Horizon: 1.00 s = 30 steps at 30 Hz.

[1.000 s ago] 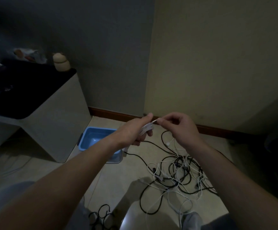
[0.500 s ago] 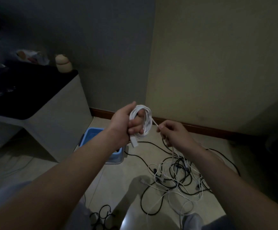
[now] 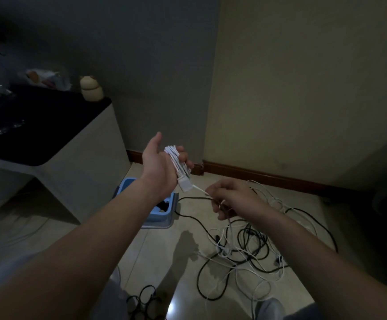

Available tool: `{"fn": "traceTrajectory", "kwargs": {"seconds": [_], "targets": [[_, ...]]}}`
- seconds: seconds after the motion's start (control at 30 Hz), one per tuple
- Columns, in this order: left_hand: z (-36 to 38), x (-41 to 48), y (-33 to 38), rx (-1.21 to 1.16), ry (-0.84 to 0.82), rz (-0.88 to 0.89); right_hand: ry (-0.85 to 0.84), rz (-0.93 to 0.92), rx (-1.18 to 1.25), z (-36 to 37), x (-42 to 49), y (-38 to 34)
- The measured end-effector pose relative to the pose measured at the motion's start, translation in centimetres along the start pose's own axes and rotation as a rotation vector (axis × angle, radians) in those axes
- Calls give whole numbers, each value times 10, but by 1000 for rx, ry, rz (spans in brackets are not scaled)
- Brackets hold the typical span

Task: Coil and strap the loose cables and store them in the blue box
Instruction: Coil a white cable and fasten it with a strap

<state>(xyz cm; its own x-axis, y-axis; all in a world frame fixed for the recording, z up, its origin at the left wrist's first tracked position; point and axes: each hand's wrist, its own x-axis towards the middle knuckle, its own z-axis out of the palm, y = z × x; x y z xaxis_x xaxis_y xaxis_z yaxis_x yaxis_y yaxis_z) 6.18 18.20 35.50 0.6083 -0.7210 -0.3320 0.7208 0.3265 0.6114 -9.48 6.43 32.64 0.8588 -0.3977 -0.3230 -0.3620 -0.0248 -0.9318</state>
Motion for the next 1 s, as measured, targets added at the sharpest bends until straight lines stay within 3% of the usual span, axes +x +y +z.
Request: {"fn": "traceTrajectory", "kwargs": {"seconds": [0.13,0.23,0.4,0.53,0.77,1.0], "targets": [[6,5,-5,201,72,63,-31,52,-9,1,-4,-6],[9,4,-9,445,86,93,-46,-8,62,1,-7,-11],[16,-6,-31,834,24,50,-55,-140,159,0,-6,-15],[11,-9,-39,1107,-126,103,100,-248,148,-5,-1,-13],[11,-8,-43,1041,-267,-71,517,-317,-30,-21,6,-9],[20,-11,-38,1170,-217,-2,647,-287,-134,-24,11,-4]]}}
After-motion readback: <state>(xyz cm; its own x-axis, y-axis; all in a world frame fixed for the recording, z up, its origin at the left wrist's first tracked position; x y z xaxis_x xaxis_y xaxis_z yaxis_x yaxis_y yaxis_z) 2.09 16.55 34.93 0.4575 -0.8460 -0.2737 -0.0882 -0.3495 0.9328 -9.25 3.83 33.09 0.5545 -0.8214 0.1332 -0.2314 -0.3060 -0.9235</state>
